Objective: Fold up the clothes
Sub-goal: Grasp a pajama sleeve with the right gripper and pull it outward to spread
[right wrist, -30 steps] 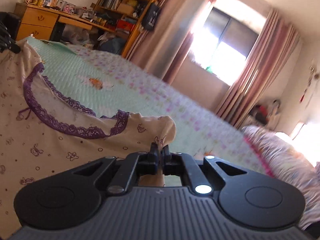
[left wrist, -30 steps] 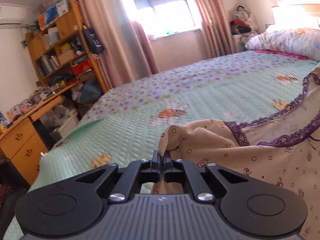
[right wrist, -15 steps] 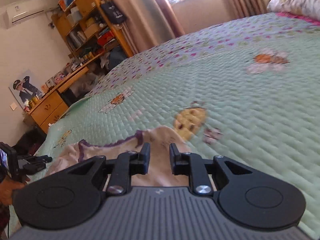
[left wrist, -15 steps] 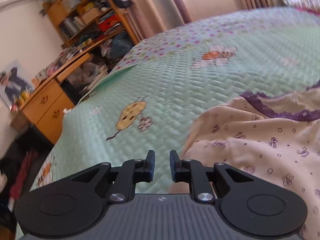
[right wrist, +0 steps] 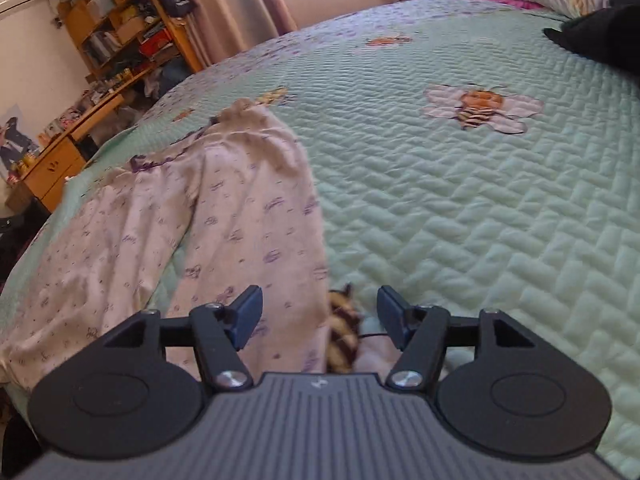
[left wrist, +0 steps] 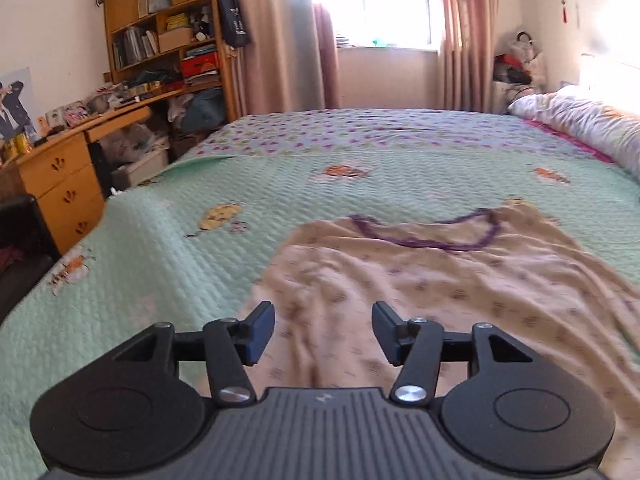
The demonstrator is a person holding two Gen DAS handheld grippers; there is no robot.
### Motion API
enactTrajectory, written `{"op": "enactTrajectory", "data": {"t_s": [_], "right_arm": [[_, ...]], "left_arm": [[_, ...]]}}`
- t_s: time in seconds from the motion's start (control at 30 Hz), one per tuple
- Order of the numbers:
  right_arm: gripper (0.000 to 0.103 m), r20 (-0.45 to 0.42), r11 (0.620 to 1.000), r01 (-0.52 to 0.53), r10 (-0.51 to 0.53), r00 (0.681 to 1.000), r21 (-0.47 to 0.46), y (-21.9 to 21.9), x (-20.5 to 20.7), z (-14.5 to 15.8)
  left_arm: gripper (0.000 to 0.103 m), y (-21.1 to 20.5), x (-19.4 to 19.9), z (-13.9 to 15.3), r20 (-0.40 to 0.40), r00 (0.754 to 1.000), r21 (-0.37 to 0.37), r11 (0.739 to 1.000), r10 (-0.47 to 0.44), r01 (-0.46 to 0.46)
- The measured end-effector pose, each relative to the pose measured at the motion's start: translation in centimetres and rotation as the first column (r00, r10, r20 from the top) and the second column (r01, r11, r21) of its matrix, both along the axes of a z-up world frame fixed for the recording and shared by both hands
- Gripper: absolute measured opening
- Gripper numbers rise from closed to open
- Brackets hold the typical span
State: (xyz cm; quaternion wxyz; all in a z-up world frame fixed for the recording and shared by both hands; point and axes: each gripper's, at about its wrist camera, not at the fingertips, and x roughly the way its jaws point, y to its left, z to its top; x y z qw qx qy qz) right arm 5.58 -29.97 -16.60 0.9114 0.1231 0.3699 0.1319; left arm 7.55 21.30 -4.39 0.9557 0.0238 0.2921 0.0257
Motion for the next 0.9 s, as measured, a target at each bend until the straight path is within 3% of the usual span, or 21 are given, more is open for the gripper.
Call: {"op": "enactTrajectory", "data": {"t_s": [0.03,0.07,0.1,0.17,0.23,0.27,0.33,0.4,0.47,0.6,0.7,0.73,0.77,0.83,0.87,0.9], "right_arm": [[0.057,0.006,0.999,-0.022,0.022,1.0,-0.026,0.9,-0.3,-0.2],[0.036,0.006,0.998,-0.045,0.045,0.999,-0.044,1.6,-0.6,-0.4],[0.001,0.0,0.997,-0.065,0.065,0.998,-0.035,1.8,-0.6,-0.5],[0.003,-0.002,0.995,-0.093,0.093,0.996,-0.018,1.7,-0.5,-0.4],[0.003,0.027,0.993,-0.105,0.107,0.994,-0.057,1.8,-0.7,0.4],[0.003,0.055,0.991,-0.104,0.109,0.992,-0.085,1.6,-0.8,1.1],[0.003,0.132,0.972,-0.063,0.094,0.987,-0.224,1.0,-0.4,3.3],[0.003,0.21,0.929,-0.002,0.086,0.974,-0.371,0.4,0.2,5.5],[0.002,0.271,0.858,0.069,0.084,0.959,-0.51,-0.7,1.4,7.4],[0.002,0.294,0.78,0.145,0.052,0.954,-0.609,-3.9,4.9,9.5],[0.002,0.302,0.737,0.176,0.039,0.953,-0.653,-5.1,7.9,9.0],[0.002,0.287,0.738,0.168,0.037,0.957,-0.653,-5.5,9.1,8.4],[0.003,0.224,0.771,0.132,0.015,0.974,-0.623,-6.2,10.8,7.4],[0.005,0.047,0.908,0.077,-0.063,0.997,-0.412,-8.9,14.0,5.2],[0.005,0.01,0.949,0.118,-0.12,0.993,-0.293,-10.3,14.4,4.5],[0.007,-0.004,0.966,0.187,-0.191,0.982,-0.178,-11.7,14.3,4.0]], "left_arm": [[0.058,-0.9,-0.6,-0.1,0.0,1.0,-0.015,1.0,-0.015,0.015],[0.061,-1.7,-1.1,-0.1,0.003,1.0,-0.017,1.0,-0.026,0.026],[0.063,-2.5,-1.5,-0.2,0.007,0.999,-0.017,0.999,-0.037,0.037],[0.064,-3.8,-2.2,-0.3,0.016,0.998,-0.007,0.999,-0.053,0.053],[0.064,-4.6,-2.6,-0.1,0.025,0.998,-0.008,0.998,-0.062,0.062],[0.064,-4.7,-2.7,0.0,0.03,0.998,-0.015,0.998,-0.063,0.063],[0.065,-4.9,-2.9,0.5,0.043,0.997,-0.019,0.998,-0.057,0.058],[0.07,-4.5,-2.8,1.1,0.053,0.998,-0.023,0.999,-0.039,0.04],[0.07,-3.9,-2.8,1.6,0.06,0.998,-0.031,0.999,-0.023,0.024],[0.074,-2.4,-2.9,2.0,0.05,0.999,-0.062,0.998,0.011,-0.008],[0.074,-1.7,-2.5,1.4,0.026,0.999,-0.077,0.997,0.022,-0.02],[0.074,-1.6,-2.4,1.1,0.015,0.999,-0.077,0.997,0.028,-0.027],[0.074,-1.6,-2.3,0.7,-0.005,1.0,-0.083,0.996,0.029,-0.029],[0.074,-1.8,-2.3,0.1,-0.038,0.999,-0.108,0.994,-0.008,0.004],[0.074,-2.0,-2.5,0.0,-0.042,0.999,-0.11,0.994,-0.021,0.016],[0.074,-2.2,-2.9,-0.2,-0.044,0.999,-0.105,0.994,-0.03,0.025]]}}
